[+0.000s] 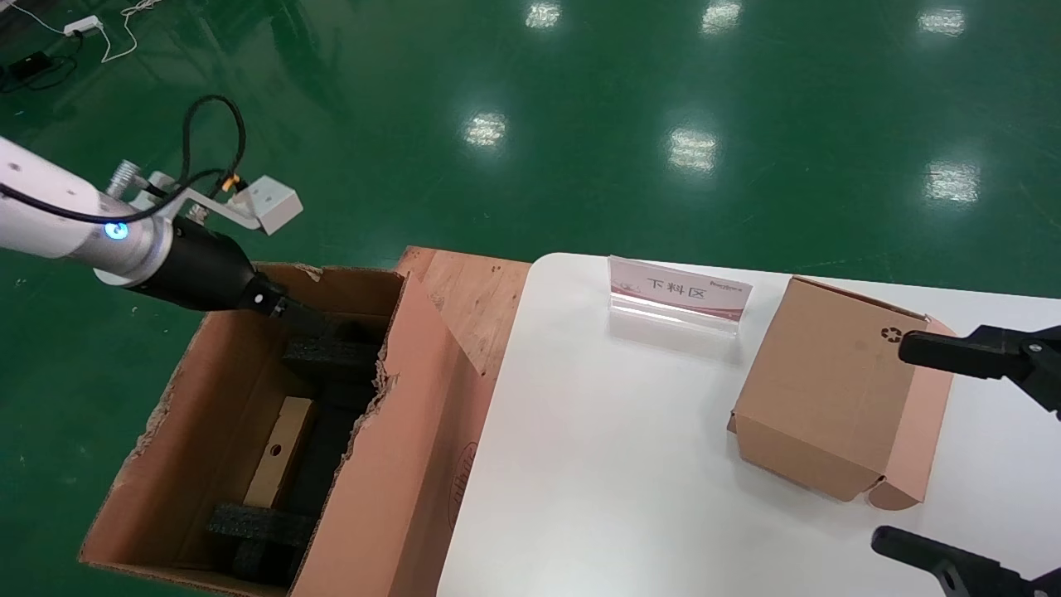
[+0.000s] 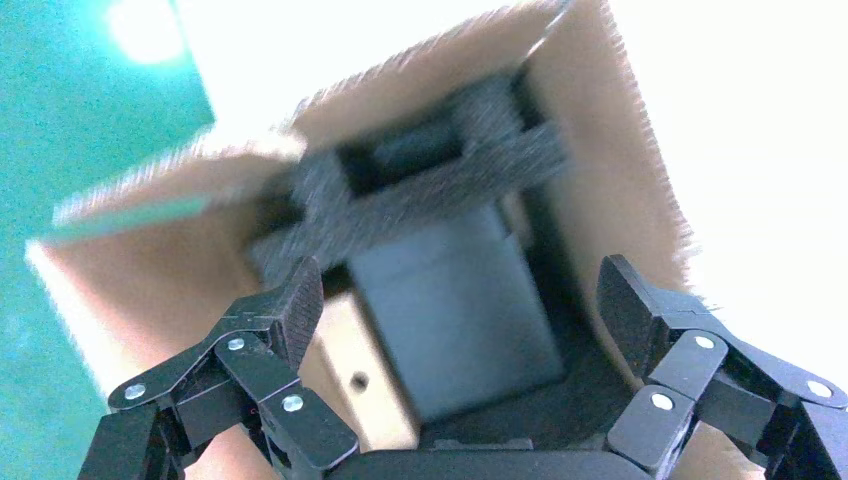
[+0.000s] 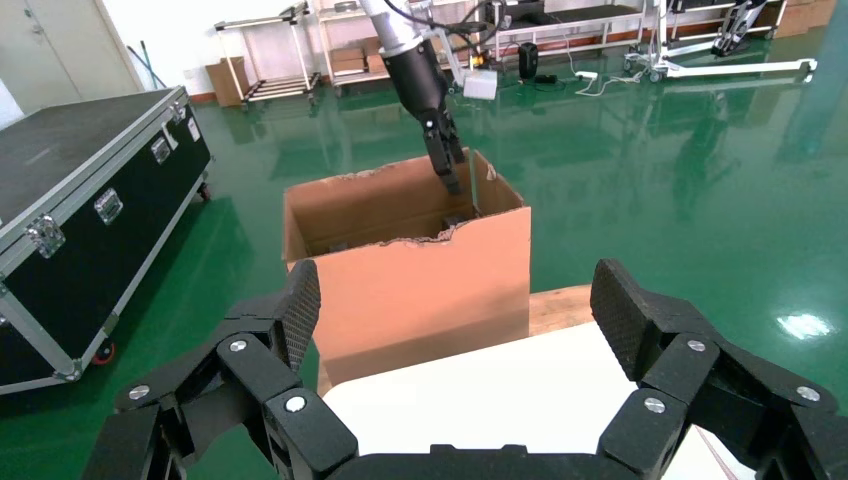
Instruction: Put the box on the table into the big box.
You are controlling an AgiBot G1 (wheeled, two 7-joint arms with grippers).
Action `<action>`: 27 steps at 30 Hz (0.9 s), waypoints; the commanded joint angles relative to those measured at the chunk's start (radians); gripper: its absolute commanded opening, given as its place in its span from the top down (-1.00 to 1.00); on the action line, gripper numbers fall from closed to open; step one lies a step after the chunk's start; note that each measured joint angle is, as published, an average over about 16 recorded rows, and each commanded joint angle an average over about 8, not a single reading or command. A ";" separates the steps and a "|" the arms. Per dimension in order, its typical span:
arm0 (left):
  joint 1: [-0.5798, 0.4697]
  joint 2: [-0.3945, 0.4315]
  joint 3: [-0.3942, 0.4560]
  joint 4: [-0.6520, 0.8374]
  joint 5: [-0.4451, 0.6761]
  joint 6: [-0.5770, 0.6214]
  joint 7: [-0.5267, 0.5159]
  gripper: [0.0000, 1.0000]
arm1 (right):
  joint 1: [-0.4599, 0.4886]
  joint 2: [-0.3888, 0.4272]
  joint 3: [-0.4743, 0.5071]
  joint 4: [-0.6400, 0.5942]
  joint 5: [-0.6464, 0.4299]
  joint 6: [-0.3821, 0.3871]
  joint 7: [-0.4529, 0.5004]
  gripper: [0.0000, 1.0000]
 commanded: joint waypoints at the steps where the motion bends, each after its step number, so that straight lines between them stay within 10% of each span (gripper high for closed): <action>1: -0.004 -0.027 -0.030 -0.016 -0.033 0.000 0.066 -1.00 | 0.000 0.000 0.000 0.000 0.000 0.000 0.000 -1.00; 27: 0.105 -0.051 -0.229 -0.064 -0.137 0.043 0.246 -1.00 | 0.000 0.000 0.000 0.000 0.000 0.000 0.000 -1.00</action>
